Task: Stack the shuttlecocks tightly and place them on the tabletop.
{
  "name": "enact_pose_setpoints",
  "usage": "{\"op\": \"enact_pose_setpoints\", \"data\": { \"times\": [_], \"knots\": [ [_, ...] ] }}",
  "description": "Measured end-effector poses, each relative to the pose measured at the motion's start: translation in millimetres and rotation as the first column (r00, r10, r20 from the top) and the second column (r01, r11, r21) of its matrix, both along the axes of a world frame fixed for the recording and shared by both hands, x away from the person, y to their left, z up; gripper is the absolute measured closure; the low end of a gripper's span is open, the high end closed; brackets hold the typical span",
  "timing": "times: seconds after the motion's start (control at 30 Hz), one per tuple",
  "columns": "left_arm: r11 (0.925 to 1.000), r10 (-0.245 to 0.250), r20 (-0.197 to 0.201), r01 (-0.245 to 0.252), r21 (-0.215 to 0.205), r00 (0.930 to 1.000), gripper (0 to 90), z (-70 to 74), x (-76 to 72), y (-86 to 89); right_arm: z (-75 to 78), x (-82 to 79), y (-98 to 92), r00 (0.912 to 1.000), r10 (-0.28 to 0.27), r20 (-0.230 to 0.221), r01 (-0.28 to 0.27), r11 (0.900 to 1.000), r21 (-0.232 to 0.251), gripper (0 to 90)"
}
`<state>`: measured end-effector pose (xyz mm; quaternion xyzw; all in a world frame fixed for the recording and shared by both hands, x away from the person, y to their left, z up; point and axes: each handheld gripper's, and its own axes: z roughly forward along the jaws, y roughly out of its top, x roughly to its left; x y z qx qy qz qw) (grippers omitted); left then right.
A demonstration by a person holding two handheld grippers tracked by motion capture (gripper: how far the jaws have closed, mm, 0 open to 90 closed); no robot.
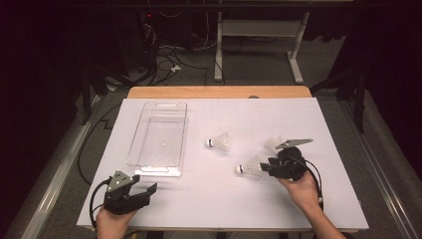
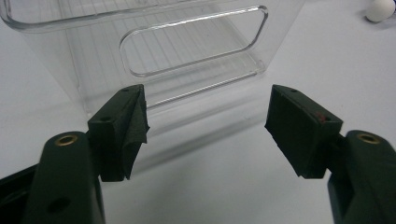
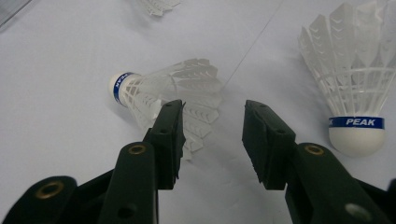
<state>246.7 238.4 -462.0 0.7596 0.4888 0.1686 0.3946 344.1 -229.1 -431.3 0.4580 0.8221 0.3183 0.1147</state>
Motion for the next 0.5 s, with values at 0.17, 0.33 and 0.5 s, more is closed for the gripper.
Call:
{"op": "enact_pose_setpoints", "data": {
  "times": [0.17, 0.33, 0.5],
  "knots": [
    [1.0, 0.0, 0.0, 0.0, 0.0, 1.0, 30.3, 0.0, 0.1, 0.0, 1.0, -2.0, -2.2, 1.0, -0.003, 0.007, 0.003, 1.0, 0.01, 58.9],
    [1.0, 0.001, 0.001, -0.001, 0.0, 1.0, 30.3, 0.1, 0.0, 0.1, 2.8, -7.7, -6.2, 0.9999, -0.007, 0.013, 0.006, 1.0, 0.024, 59.3],
    [1.0, 0.001, 0.002, -0.001, 0.0, 1.0, 30.4, 0.2, -0.1, 0.0, 5.3, -16.6, -6.9, 0.9996, 0.008, 0.025, -0.009, 0.999, 0.034, 59.6]
  ]
}}
